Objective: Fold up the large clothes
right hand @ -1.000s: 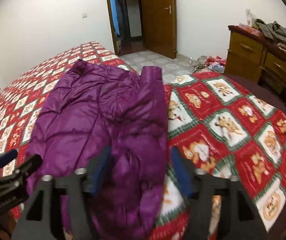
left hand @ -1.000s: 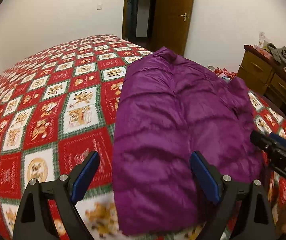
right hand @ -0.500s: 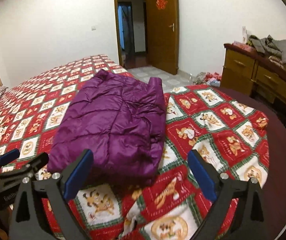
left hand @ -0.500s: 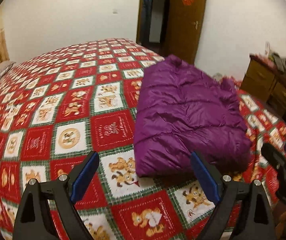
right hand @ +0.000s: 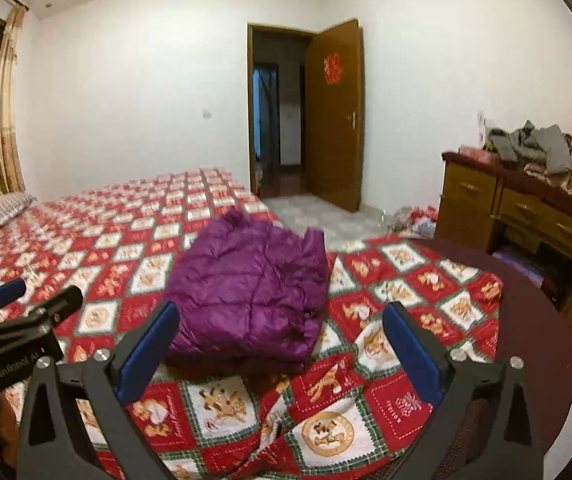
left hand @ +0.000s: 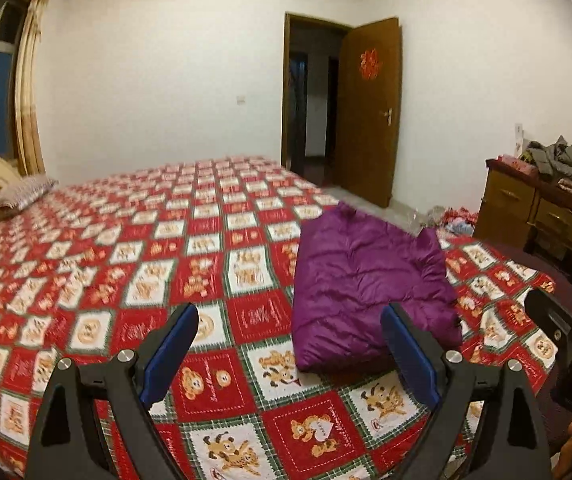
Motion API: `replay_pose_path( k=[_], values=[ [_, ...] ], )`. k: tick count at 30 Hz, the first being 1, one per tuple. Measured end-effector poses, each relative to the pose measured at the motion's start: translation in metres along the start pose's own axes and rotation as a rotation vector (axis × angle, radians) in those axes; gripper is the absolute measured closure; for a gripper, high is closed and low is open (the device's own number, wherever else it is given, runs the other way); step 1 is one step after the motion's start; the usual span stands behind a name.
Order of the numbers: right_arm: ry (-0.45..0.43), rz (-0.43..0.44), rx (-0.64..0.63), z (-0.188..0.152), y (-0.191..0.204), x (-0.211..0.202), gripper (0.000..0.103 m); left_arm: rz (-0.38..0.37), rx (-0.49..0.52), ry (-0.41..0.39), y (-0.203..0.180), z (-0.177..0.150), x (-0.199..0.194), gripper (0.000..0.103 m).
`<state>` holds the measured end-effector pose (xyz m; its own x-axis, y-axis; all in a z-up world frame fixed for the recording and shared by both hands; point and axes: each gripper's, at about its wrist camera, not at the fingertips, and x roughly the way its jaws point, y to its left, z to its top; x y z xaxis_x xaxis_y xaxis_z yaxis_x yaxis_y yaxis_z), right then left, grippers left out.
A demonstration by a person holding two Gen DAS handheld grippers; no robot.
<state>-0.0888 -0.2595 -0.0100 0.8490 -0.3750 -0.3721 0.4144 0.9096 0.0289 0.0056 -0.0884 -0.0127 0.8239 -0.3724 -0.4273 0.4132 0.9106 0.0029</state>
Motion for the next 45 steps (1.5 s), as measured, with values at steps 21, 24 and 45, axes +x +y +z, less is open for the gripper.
replay_pose_path(
  k=[21,24,45],
  values=[
    [-0.202,0.039,-0.012,0.023,0.015,-0.07,0.0,0.008,0.006,-0.141,0.0,0.009,-0.073,0.01],
    [-0.21,0.033,-0.023,0.023,0.017,-0.072,0.0,0.008,-0.003,-0.15,0.001,0.01,-0.076,0.01],
    [-0.207,0.033,0.017,0.024,0.006,-0.076,0.0,0.009,0.007,-0.162,-0.006,0.008,-0.082,0.01]
  ],
)
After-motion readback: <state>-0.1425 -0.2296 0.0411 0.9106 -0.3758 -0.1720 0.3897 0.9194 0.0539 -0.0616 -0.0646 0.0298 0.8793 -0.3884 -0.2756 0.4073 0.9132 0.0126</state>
